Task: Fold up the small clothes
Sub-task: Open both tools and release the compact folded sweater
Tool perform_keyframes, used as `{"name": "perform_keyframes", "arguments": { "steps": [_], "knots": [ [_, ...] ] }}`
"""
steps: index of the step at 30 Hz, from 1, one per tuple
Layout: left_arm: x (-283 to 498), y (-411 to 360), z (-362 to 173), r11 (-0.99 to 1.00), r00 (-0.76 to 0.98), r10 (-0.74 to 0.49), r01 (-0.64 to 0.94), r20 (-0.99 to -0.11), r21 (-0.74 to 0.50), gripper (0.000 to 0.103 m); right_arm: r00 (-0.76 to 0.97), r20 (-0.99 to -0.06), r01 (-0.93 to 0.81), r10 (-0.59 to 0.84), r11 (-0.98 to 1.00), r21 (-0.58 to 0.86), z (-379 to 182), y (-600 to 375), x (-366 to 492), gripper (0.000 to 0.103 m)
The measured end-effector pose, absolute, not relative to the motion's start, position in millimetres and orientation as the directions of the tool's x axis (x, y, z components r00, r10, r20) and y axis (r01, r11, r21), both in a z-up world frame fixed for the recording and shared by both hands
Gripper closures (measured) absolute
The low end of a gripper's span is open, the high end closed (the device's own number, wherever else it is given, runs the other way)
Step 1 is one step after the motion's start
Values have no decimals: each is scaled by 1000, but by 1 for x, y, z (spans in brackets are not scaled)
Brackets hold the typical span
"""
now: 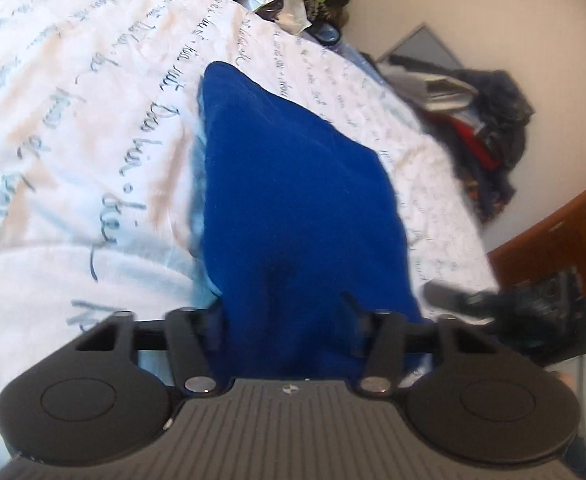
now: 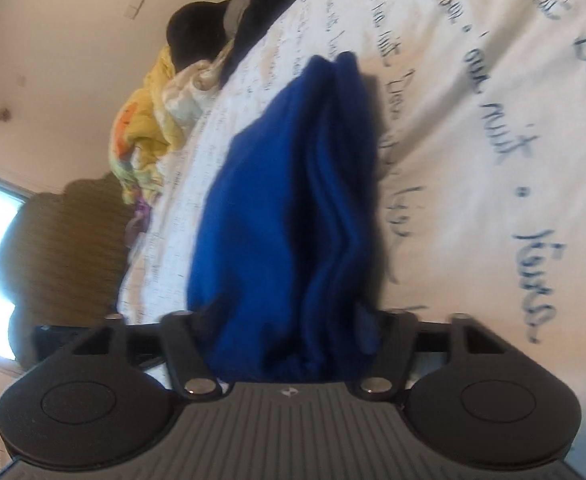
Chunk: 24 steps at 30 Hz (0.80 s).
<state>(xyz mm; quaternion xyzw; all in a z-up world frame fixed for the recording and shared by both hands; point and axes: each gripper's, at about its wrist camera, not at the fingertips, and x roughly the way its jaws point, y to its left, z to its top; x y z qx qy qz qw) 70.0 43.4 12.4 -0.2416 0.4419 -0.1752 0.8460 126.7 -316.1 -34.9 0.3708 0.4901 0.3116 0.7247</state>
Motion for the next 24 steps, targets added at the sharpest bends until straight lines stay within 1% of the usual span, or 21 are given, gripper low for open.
{"name": "perform_keyframes", "arguments": {
  "steps": [1, 2, 3, 4, 5, 6, 8, 10, 11, 12, 13, 14, 15, 16, 17, 18, 19, 20, 21, 22, 24],
  "knots": [
    [69, 42, 12, 830, 542, -502, 84, -673, -551, 66, 320, -473, -83, 821, 522, 849, -34, -313, 130, 20],
    [70, 43, 13, 837, 540, -496, 89, -680, -540, 83, 319, -478, -88, 818, 528, 845, -33, -310, 132, 24],
    [69, 44, 15, 845, 542, -488, 98, -684, -526, 87, 321, -493, -109, 809, 549, 829, -31, -306, 132, 35],
    [67, 44, 19, 852, 551, -481, 112, -682, -511, 89, 314, -539, -141, 782, 600, 788, -27, -299, 132, 88],
    [65, 43, 24, 861, 565, -472, 130, -677, -492, 91, 298, -606, -171, 738, 665, 727, -25, -291, 131, 88],
    [59, 43, 31, 866, 572, -469, 149, -673, -477, 92, 304, -623, -205, 720, 689, 696, -22, -286, 127, 88],
    [40, 47, 47, 870, 594, -475, 210, -649, -445, 92, 320, -601, -258, 732, 678, 689, -6, -288, 114, 88],
    [18, 51, 52, 872, 589, -485, 264, -646, -413, 87, 336, -572, -306, 748, 661, 685, 11, -298, 95, 88],
    [10, 49, 47, 884, 584, -466, 278, -665, -375, 78, 337, -572, -318, 748, 662, 678, 12, -300, 85, 84],
    [3, 46, 39, 904, 582, -428, 289, -691, -316, 75, 330, -589, -313, 738, 674, 669, 7, -300, 78, 80],
    [-2, 42, 30, 927, 591, -370, 284, -716, -245, 74, 318, -626, -301, 712, 702, 646, -3, -297, 73, 68],
    [-8, 44, 25, 948, 615, -305, 265, -727, -173, 69, 300, -662, -290, 687, 727, 623, -12, -294, 70, 66],
    [-14, 44, 27, 952, 639, -290, 267, -713, -147, 66, 318, -638, -300, 701, 713, 633, -12, -298, 69, 61],
    [-19, 43, 32, 952, 663, -293, 272, -689, -144, 66, 355, -632, -264, 689, 722, 639, -5, -305, 71, 57],
    [-24, 41, 42, 946, 694, -312, 287, -649, -148, 61, 405, -618, -232, 674, 730, 643, 5, -312, 74, 56],
    [-29, 37, 51, 935, 714, -343, 322, -610, -150, 48, 469, -584, -222, 662, 729, 648, 18, -317, 77, 54],
    [-29, 25, 58, 921, 727, -373, 364, -577, -138, 38, 526, -526, -247, 668, 712, 657, 32, -319, 83, 48],
    [-27, 13, 60, 908, 730, -396, 401, -558, -120, 18, 548, -486, -280, 681, 696, 661, 43, -315, 91, 44],
    [-21, -3, 59, 898, 725, -408, 427, -554, -102, 14, 549, -472, -305, 690, 691, 655, 51, -306, 104, 34],
    [-11, -17, 52, 892, 709, -415, 442, -570, -99, 15, 537, -479, -321, 694, 693, 645, 54, -294, 118, 31],
    [13, -35, 28, 890, 652, -408, 441, -639, -117, 26, 491, -533, -343, 690, 715, 609, 49, -265, 150, 33]
  ]
}}
